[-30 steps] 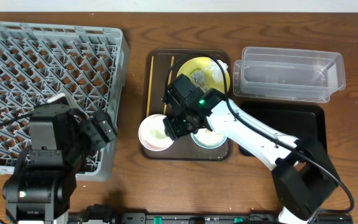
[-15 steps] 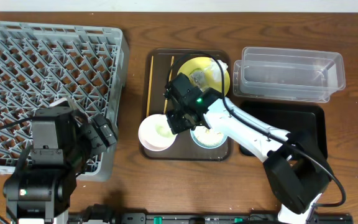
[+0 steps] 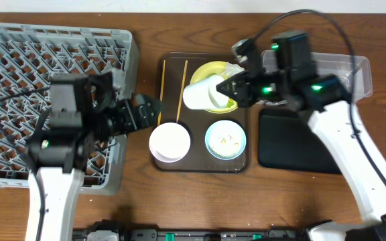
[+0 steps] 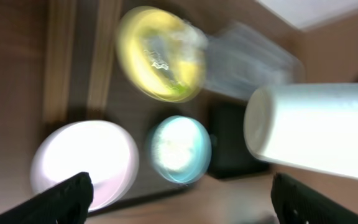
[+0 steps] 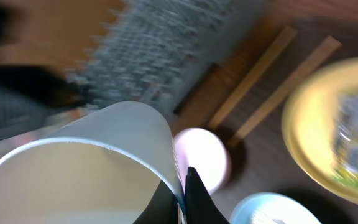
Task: Sort waste into correct bins and load items into the dishwasher
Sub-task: 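Pass the white cup from the right gripper to the left gripper, then lower the white cup upside down into the dish rack with the left gripper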
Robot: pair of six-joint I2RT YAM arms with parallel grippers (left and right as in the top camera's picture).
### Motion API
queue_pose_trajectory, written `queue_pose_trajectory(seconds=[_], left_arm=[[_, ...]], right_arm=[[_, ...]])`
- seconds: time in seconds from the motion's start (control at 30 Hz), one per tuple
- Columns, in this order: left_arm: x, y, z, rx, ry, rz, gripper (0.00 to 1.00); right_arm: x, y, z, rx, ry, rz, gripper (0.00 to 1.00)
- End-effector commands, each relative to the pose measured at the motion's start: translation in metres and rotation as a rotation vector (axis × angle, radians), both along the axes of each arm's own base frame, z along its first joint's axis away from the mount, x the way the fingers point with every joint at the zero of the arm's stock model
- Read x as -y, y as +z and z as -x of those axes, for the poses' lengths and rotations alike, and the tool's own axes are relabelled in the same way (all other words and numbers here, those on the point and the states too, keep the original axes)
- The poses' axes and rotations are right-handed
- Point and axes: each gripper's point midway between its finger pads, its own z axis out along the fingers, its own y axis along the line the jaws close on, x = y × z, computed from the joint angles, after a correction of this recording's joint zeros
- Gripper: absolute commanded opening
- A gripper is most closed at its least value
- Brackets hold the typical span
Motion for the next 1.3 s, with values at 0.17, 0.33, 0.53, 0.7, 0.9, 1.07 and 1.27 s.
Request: queue_pose_trajectory(seconds=[0.17,0.33,0.53,0.7,0.9,1.07,1.27], left_arm=[[0.059,0.064,0.028,0.135,-0.505,0.485,0.88],[0.061,0.075,0.036,0.157,-0.556,0.535,0.88],[0.064,0.084,0.047,0.162,-0.614,0.59,0.85],[0.072,0.085,0.054,0.156,-0.646,0.593,0.82],[0.073,0.085,0.055,0.155,-0.651,0.594,0.73],[0.073,0.085,0.055,0.155,-0.651,0.593,0.73],[0.073,0.085,0.055,0.155,-0.651,0.593,0.73]], right_arm=[[-0.015,0.033,0.033,0.071,0.257,-0.193,0.01],[-0.026,0.052,0.048,0.146,0.378,-0.288,0.01],[-0.045,0.065,0.055,0.262,0.449,-0.312,0.01],[-0.054,0.063,0.044,0.326,0.406,-0.263,0.01],[-0.053,0.058,0.032,0.334,0.344,-0.218,0.01],[-0.049,0.056,0.028,0.328,0.325,-0.209,0.01],[-0.046,0.056,0.024,0.309,0.306,-0.209,0.01]])
